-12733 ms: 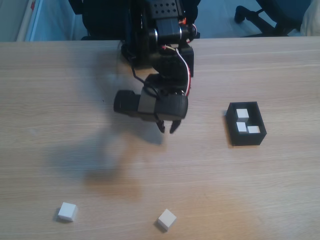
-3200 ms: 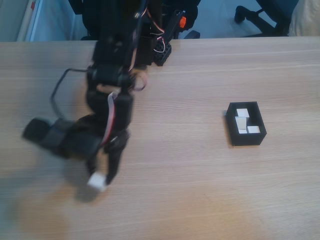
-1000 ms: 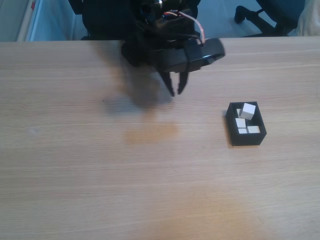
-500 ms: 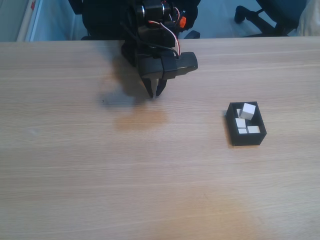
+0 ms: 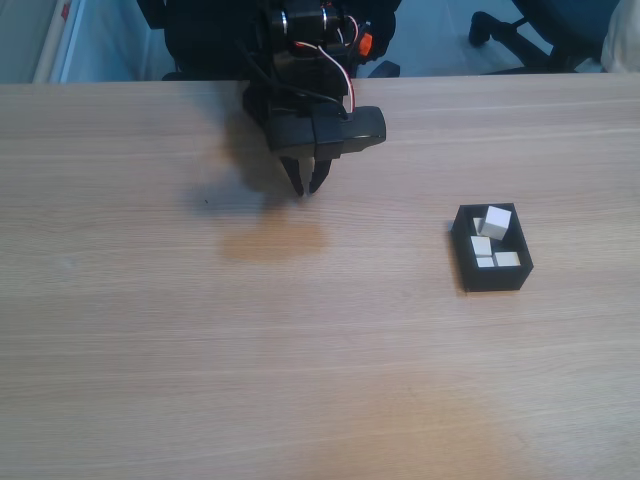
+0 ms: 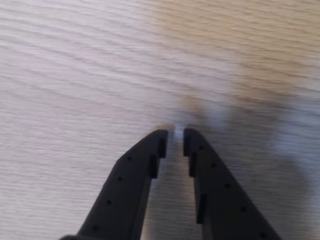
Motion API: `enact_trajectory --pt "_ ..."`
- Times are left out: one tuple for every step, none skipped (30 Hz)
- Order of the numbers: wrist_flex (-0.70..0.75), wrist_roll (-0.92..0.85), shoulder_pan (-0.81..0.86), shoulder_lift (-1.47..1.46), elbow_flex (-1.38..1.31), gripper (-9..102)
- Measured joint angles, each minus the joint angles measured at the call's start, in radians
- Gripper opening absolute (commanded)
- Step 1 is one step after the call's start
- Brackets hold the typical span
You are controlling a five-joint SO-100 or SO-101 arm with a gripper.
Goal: Pick blocks and place them in the box.
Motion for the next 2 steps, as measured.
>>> enact_trajectory --pt "0.0 0.0 0.002 0.0 0.0 0" --pt "0.0 0.0 0.005 0.0 0.0 0"
